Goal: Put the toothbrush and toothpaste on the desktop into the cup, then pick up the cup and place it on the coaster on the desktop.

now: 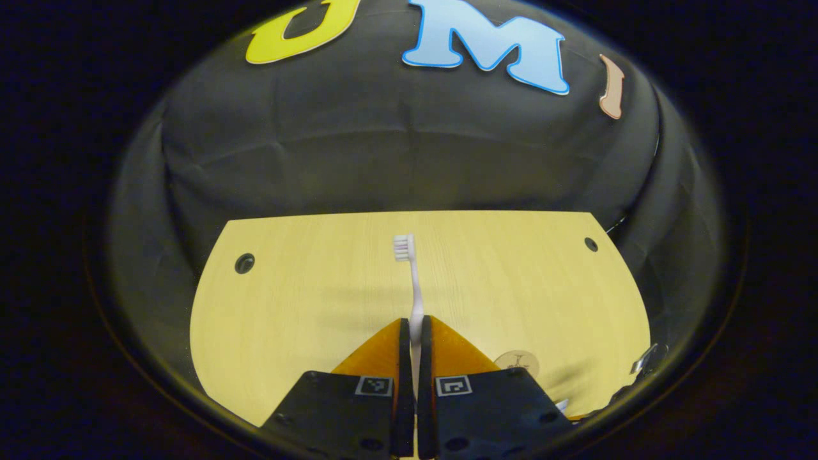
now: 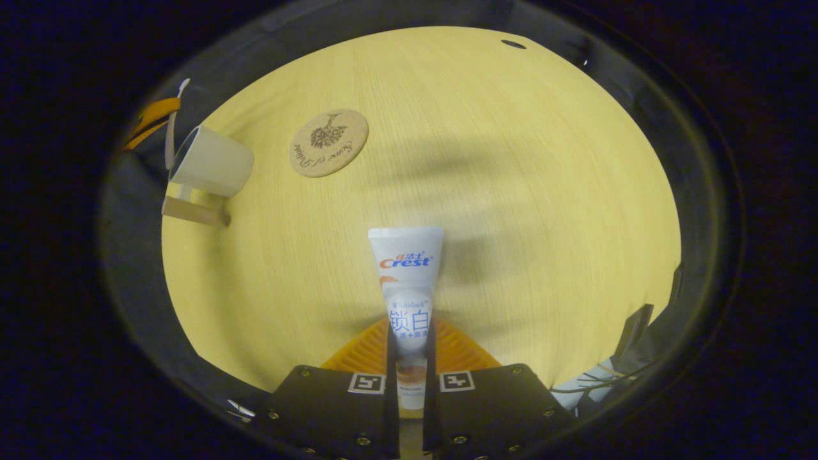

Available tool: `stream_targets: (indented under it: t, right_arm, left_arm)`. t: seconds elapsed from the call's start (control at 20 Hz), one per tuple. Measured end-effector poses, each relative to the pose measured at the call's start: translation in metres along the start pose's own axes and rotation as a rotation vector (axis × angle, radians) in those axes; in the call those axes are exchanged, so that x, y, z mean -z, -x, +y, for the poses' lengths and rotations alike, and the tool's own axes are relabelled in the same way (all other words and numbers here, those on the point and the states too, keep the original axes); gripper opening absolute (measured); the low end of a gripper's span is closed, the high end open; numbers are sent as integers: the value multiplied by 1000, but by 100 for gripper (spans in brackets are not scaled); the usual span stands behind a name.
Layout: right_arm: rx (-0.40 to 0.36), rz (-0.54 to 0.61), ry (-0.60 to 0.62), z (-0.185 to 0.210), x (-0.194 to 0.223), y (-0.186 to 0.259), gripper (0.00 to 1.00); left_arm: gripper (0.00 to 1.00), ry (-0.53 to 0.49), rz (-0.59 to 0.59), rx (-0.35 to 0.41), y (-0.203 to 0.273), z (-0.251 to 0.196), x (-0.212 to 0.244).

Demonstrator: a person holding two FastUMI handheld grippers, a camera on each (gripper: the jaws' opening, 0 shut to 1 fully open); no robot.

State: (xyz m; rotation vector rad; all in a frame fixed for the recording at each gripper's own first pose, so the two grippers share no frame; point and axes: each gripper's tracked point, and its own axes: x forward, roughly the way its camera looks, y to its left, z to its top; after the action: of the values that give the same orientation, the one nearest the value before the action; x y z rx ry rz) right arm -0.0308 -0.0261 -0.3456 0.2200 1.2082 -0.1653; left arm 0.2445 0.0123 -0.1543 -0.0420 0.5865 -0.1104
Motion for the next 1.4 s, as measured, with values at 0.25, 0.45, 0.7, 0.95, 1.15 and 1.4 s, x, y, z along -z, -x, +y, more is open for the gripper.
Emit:
stream_targets:
  t: [0.25, 0.45, 0.7, 0.95, 1.15, 1.4]
  right_arm:
    - [-10, -31, -35, -1, -8, 7, 16]
    - [-5, -30, -47, -3, -8, 6, 16]
    - [-18, -40, -54, 0, -15, 12, 16]
    - [-41, -69, -44, 13, -32, 19, 16]
    - [-63, -106, -17, 29, -56, 30, 16]
    - [-104, -174, 19, 63, -102, 46, 16]
  left_arm:
    - [11, -17, 16, -21, -16, 4, 17]
    - [13, -7, 22, -6, -19, 2, 27]
    - [16, -8, 24, -12, -9, 2, 32]
    - [22, -2, 13, 3, 12, 5, 34]
    - [26, 16, -1, 4, 32, 10, 36]
    - [22, 52, -4, -8, 48, 25, 42]
